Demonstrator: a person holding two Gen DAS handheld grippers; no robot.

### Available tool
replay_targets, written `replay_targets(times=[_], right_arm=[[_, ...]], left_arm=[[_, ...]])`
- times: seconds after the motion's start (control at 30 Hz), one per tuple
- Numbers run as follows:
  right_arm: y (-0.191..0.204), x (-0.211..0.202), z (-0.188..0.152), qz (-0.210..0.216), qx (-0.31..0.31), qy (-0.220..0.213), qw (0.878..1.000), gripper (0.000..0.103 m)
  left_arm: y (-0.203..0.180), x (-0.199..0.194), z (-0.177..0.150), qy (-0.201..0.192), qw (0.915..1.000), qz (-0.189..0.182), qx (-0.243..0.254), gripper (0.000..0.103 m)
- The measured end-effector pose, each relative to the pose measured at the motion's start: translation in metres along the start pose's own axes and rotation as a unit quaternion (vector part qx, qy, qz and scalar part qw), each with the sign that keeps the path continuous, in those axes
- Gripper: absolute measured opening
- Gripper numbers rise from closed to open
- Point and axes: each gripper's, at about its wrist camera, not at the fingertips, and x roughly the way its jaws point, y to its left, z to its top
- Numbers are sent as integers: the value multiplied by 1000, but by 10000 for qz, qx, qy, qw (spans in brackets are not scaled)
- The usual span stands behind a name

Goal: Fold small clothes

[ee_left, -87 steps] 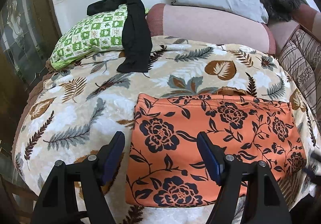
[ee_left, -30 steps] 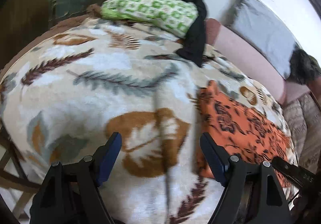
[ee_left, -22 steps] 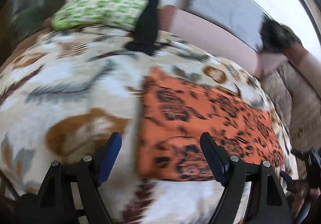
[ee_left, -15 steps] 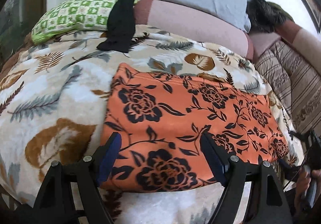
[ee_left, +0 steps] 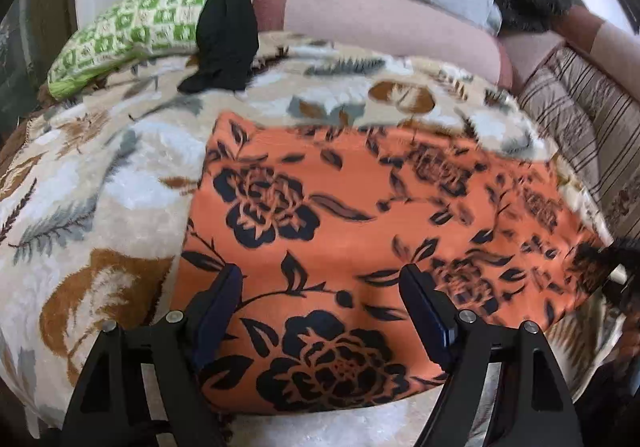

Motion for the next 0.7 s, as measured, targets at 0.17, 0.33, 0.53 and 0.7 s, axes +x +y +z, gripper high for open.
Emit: replay_targets(times=[0.17, 0.33, 0.53, 0.7], right_arm=[[124, -22, -16, -351, -1964, -264, 9795, 13], [252, -19, -101, -287, -3846, -360, 9220, 13], [303, 40, -229, -4, -4978, 297, 8668, 13], [272, 121, -280, -149, -5007, 1436, 8535, 20]], left_arm=[[21, -10, 1, -214, 9988, -179, -409, 81], [66, -42, -3, -605, 9931, -141, -995, 81], [149, -73, -27, -815, 9765, 242, -1978, 81], [170, -76, -42, -638, 9712, 104, -2292, 81]])
